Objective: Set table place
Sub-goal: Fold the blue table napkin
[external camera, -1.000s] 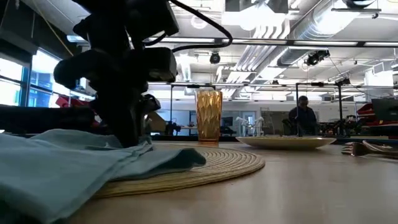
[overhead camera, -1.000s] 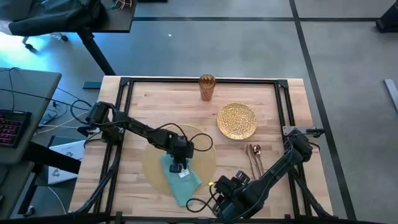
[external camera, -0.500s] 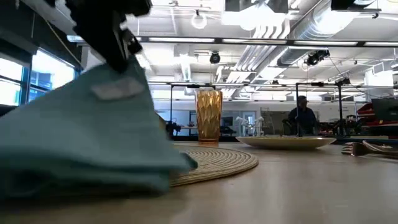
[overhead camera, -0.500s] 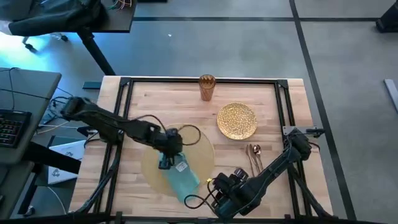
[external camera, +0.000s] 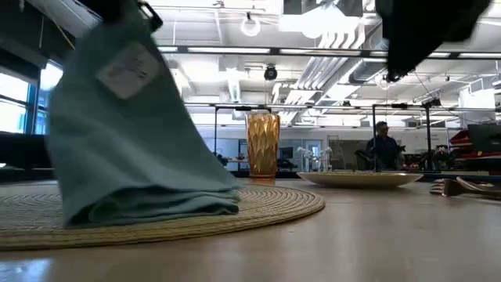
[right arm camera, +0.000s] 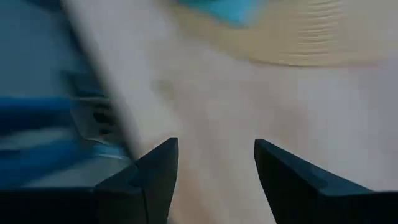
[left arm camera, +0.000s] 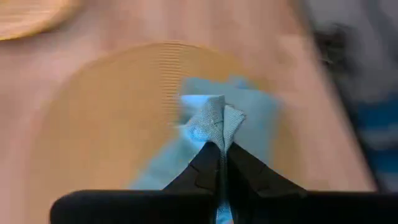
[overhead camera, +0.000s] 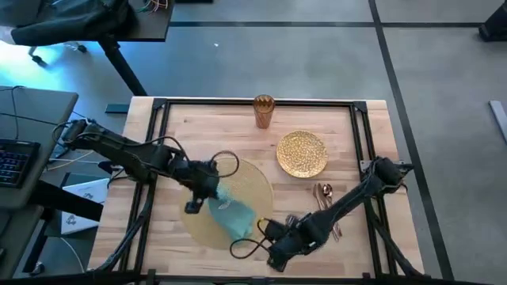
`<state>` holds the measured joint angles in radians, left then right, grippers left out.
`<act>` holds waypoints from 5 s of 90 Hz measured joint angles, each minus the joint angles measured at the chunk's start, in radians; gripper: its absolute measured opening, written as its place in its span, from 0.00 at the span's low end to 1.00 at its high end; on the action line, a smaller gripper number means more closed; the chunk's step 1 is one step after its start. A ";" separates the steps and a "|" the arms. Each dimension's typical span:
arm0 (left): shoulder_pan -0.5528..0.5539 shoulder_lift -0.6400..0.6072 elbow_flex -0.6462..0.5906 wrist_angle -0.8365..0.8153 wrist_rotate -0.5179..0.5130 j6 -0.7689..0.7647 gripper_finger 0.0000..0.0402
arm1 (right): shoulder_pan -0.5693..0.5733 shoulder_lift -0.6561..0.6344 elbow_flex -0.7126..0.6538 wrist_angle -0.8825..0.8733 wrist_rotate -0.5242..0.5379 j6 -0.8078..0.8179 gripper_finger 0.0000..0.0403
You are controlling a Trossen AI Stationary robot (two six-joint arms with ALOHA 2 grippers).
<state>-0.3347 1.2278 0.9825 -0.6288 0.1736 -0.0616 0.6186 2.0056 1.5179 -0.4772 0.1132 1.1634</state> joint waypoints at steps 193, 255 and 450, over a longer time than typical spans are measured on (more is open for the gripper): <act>-0.431 0.008 -0.135 0.058 -0.069 0.010 0.00 | -0.314 0.320 0.079 0.505 -0.130 -0.665 0.60; -0.431 0.008 -0.135 0.059 -0.080 -0.042 0.00 | -0.316 0.377 0.129 0.527 -0.086 -0.786 0.57; -0.723 -0.041 -0.367 0.191 -0.491 -0.547 0.00 | -0.147 0.312 0.252 0.190 0.117 -0.883 0.40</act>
<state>-1.0579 1.1866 0.6155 -0.4377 -0.3172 -0.6085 0.4717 2.3176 1.7699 -0.2873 0.2299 0.2806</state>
